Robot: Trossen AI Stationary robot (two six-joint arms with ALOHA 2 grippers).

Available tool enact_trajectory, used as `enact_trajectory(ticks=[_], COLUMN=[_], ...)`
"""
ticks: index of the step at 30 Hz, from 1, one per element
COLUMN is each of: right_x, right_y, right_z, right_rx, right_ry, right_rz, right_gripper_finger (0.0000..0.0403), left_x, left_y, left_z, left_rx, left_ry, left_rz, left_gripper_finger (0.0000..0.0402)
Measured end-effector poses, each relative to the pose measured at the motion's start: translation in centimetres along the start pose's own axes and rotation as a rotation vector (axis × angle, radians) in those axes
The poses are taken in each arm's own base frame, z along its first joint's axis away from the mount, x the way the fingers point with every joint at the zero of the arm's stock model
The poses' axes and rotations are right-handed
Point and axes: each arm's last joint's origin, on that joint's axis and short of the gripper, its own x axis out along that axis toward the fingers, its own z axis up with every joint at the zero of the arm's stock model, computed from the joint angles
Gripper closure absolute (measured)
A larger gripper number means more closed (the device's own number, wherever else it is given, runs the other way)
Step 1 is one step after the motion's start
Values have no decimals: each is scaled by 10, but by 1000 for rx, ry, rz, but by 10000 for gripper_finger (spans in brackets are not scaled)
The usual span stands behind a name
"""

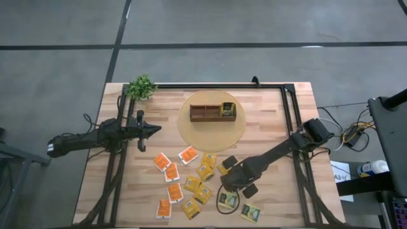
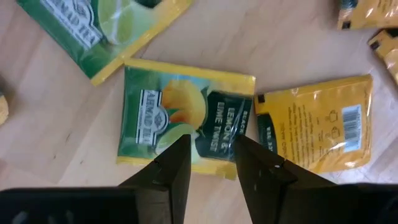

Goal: Pick & Place Tea
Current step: Put the top yellow tea bag into the right section of the wooden organizer

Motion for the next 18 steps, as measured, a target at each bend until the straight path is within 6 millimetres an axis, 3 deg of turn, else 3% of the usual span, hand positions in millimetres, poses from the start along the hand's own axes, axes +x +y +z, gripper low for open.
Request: enact_trajectory(ticks=[18], right_x=[16], right_y=[-12], right_z=[-1], right_rx=[13], right_ry=[26], right_rz=[-2], right_gripper_finger=[282], left_x=[0], left_y=[0], left_z=[0], left_rx=[0], left_ry=[0], left_rz=[0], left_gripper_finger=[401])
